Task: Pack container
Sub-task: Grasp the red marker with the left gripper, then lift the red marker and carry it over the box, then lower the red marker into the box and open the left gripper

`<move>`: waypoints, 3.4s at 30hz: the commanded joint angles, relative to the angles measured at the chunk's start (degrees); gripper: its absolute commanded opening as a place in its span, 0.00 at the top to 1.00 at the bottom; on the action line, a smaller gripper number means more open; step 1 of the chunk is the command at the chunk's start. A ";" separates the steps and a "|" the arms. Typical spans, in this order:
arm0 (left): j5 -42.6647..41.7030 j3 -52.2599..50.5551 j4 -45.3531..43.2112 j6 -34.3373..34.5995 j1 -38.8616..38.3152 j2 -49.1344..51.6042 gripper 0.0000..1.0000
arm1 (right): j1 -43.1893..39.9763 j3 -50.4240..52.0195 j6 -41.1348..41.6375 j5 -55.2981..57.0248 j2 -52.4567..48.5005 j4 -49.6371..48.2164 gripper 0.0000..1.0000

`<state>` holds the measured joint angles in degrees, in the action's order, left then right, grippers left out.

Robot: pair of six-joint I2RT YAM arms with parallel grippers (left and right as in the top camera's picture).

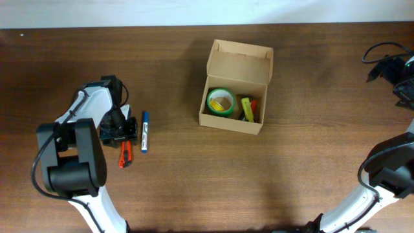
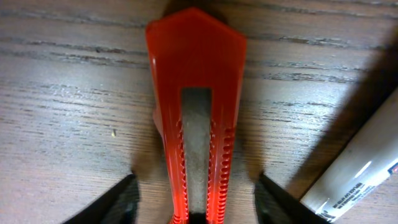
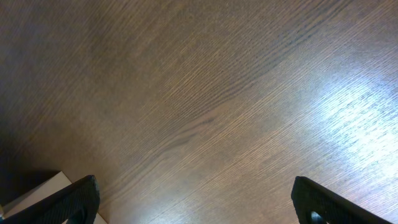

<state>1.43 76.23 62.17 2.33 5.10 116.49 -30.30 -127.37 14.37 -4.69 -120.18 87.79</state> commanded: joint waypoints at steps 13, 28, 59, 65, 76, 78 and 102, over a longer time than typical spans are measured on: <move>-0.20 -0.39 -1.75 -2.21 2.27 1.31 0.95 | -0.11 0.46 0.02 -0.72 0.44 -0.11 0.01; 5.05 23.91 5.77 -6.45 0.79 1.31 0.99 | -0.11 0.46 0.02 -0.74 0.44 -0.09 0.01; -6.27 61.72 -2.78 -49.46 -31.15 3.58 0.92 | -0.09 0.46 0.02 -1.07 0.44 0.70 0.01; -6.62 61.61 4.90 -53.05 -36.81 5.90 0.89 | -0.09 0.46 0.04 -1.16 0.44 1.36 0.01; -5.03 61.59 13.25 -53.42 -43.30 8.83 0.85 | -0.04 0.46 0.04 -2.86 0.44 1.33 0.01; -3.13 61.55 13.99 -53.40 -44.09 9.77 0.85 | -0.04 0.46 0.02 -2.86 0.44 1.38 0.01; 2.14 59.54 19.04 -53.40 -45.24 17.57 0.85 | -0.04 0.46 0.02 -2.84 0.44 1.53 0.01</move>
<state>3.68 136.77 81.41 -50.17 -40.07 132.51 -30.30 -127.35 14.44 -6.90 -120.18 89.30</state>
